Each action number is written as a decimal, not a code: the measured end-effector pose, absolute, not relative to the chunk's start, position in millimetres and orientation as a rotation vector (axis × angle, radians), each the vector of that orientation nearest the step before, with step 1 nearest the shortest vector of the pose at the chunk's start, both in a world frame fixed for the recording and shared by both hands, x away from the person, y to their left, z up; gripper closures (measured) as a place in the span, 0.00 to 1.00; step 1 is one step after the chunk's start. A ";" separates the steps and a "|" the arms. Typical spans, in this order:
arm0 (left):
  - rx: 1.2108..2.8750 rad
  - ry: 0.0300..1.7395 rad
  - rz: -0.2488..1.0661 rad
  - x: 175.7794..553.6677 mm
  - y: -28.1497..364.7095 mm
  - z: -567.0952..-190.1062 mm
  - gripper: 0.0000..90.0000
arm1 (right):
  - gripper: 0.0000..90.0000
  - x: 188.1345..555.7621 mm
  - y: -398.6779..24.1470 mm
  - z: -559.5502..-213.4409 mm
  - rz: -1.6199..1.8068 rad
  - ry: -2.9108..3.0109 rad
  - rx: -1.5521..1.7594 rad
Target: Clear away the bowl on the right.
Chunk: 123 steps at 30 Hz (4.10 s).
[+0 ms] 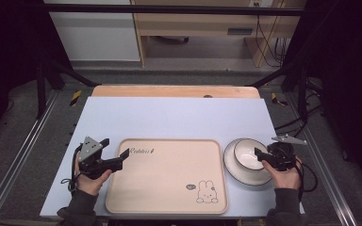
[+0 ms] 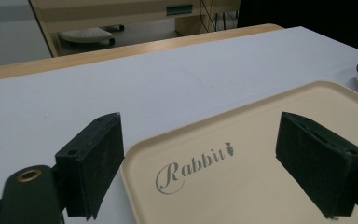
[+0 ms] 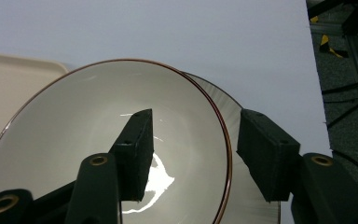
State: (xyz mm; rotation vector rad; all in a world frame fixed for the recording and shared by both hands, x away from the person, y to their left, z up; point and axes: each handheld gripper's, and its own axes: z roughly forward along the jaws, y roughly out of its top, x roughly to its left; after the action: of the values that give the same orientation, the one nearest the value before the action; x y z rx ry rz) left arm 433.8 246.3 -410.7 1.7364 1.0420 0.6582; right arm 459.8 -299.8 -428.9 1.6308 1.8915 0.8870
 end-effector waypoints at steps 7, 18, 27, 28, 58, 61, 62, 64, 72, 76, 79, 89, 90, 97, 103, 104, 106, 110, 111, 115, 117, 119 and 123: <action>1.734 1.043 0.657 434.0 246.1 -410.9 0.16 | 0.60 462.7 -300.2 -433.2 0.835 1.931 1.661; 1.733 1.044 0.655 434.1 246.4 -411.1 0.16 | 0.70 464.8 -301.0 -436.1 0.805 1.950 1.728; 1.734 1.045 0.655 434.3 246.6 -411.2 0.17 | 0.78 465.8 -302.9 -438.3 0.797 1.957 1.772; 1.734 1.045 0.655 434.3 246.6 -411.2 0.17 | 0.79 465.7 -303.9 -438.5 0.798 1.961 1.771; 1.747 1.048 0.654 435.0 244.9 -413.0 0.17 | 0.89 469.1 -309.1 -438.9 0.802 1.953 1.874; 1.746 1.047 0.654 435.0 244.9 -413.0 0.17 | 0.89 469.2 -310.2 -439.1 0.811 1.954 1.875; 1.747 1.047 0.654 435.0 244.9 -413.0 0.17 | 0.89 469.4 -310.7 -439.4 0.808 1.954 1.871; 1.750 1.047 0.654 435.1 245.1 -413.1 0.17 | 0.90 469.5 -310.3 -439.0 0.813 1.945 1.889; 1.746 1.048 0.654 435.0 245.2 -412.8 0.17 | 0.91 469.5 -310.6 -438.1 0.832 1.926 1.902; 1.746 1.048 0.654 435.1 245.2 -412.9 0.17 | 0.92 469.5 -310.7 -438.1 0.832 1.924 1.895; 1.746 1.048 0.653 435.0 245.3 -412.8 0.17 | 0.92 469.0 -310.7 -437.3 0.841 1.921 1.891; 1.743 1.050 0.655 435.2 246.1 -412.5 0.17 | 0.92 468.2 -306.9 -435.2 0.828 1.913 1.871; 1.743 1.050 0.655 435.2 246.0 -412.4 0.17 | 0.92 467.9 -306.6 -434.5 0.833 1.914 1.864; 1.742 1.050 0.656 435.1 246.1 -412.4 0.17 | 0.92 466.1 -301.7 -430.0 0.818 1.917 1.830; 1.740 1.052 0.656 435.1 246.6 -412.2 0.17 | 0.92 464.8 -297.9 -426.7 0.823 1.914 1.805; 1.741 1.052 0.657 435.2 246.6 -412.2 0.17 | 0.92 464.6 -297.6 -426.3 0.822 1.918 1.802; 1.740 1.052 0.656 435.1 246.8 -412.0 0.17 | 0.91 464.2 -297.1 -425.7 0.820 1.921 1.796; 1.738 1.053 0.656 435.0 247.0 -411.9 0.17 | 0.91 464.0 -296.4 -425.0 0.818 1.919 1.792; 1.739 1.053 0.655 435.0 247.0 -411.8 0.17 | 0.91 463.9 -296.4 -424.9 0.817 1.918 1.792; 1.739 1.053 0.656 435.1 246.9 -411.9 0.17 | 0.91 463.1 -296.3 -423.6 0.812 1.911 1.797; 1.738 1.053 0.655 435.0 246.9 -411.8 0.17 | 0.91 462.7 -297.0 -423.2 0.806 1.912 1.795; 1.738 1.053 0.655 434.9 246.9 -411.7 0.17 | 0.91 462.4 -297.4 -422.7 0.809 1.909 1.798; 1.738 1.052 0.655 435.0 247.0 -411.7 0.17 | 0.91 461.8 -298.1 -421.6 0.815 1.901 1.793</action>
State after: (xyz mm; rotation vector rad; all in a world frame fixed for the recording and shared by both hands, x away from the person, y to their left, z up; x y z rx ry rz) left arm 435.0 247.0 -411.7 1.7384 1.0525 0.6552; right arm 461.8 -298.1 -421.6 1.7927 1.9015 0.8153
